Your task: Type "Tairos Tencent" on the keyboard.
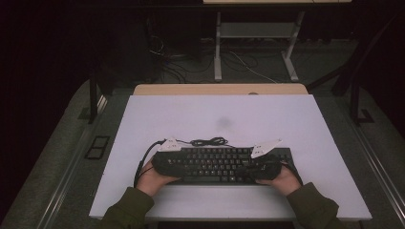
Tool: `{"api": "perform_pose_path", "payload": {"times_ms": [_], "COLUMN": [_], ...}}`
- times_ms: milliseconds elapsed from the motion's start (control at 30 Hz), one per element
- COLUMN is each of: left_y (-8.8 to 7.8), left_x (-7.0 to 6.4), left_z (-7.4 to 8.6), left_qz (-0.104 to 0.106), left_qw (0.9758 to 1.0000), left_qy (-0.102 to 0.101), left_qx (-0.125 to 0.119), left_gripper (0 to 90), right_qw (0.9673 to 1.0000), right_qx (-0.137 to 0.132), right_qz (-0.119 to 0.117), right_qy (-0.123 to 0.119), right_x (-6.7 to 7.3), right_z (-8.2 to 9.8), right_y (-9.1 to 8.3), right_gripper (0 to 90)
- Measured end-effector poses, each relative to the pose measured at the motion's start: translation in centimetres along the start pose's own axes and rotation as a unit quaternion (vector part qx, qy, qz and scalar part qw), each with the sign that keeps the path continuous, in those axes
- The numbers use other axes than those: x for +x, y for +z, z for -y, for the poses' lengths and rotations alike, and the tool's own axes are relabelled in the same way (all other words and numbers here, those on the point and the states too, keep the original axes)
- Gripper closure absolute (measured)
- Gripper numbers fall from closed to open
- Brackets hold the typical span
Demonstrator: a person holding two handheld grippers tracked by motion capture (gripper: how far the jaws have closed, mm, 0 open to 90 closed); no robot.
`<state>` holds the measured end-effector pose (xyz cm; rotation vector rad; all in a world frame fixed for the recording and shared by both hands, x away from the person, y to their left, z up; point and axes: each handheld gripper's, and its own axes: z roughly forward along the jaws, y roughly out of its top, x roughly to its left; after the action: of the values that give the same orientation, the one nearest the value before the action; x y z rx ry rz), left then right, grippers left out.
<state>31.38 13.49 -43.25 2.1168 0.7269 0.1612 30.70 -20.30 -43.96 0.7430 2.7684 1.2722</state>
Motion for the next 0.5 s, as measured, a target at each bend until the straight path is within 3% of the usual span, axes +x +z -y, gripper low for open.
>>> {"api": "perform_pose_path", "payload": {"times_ms": [100,267,500], "left_y": [-0.36,-0.63,-0.77], "left_x": [0.09,0.02,-0.09], "left_z": [0.08,0.25,0.32], "left_qz": [-0.004,-0.002,0.001], "left_qw": [1.0000,1.0000,1.0000], "left_qy": [0.002,-0.001,-0.003], "left_qx": [-0.002,-0.003,-0.009], "left_gripper": [19.6,19.3,19.3], "right_qw": [1.0000,1.0000,0.9997], "right_qx": [0.000,-0.001,-0.023], "right_qz": [-0.001,-0.001,-0.001], "right_qy": [0.000,0.000,0.003], "right_x": [-0.02,-0.04,-0.18], "right_z": [0.00,-0.04,-0.52], "right_y": [-0.01,-0.11,-0.58], "right_gripper": [89.3,89.3,88.1]}}
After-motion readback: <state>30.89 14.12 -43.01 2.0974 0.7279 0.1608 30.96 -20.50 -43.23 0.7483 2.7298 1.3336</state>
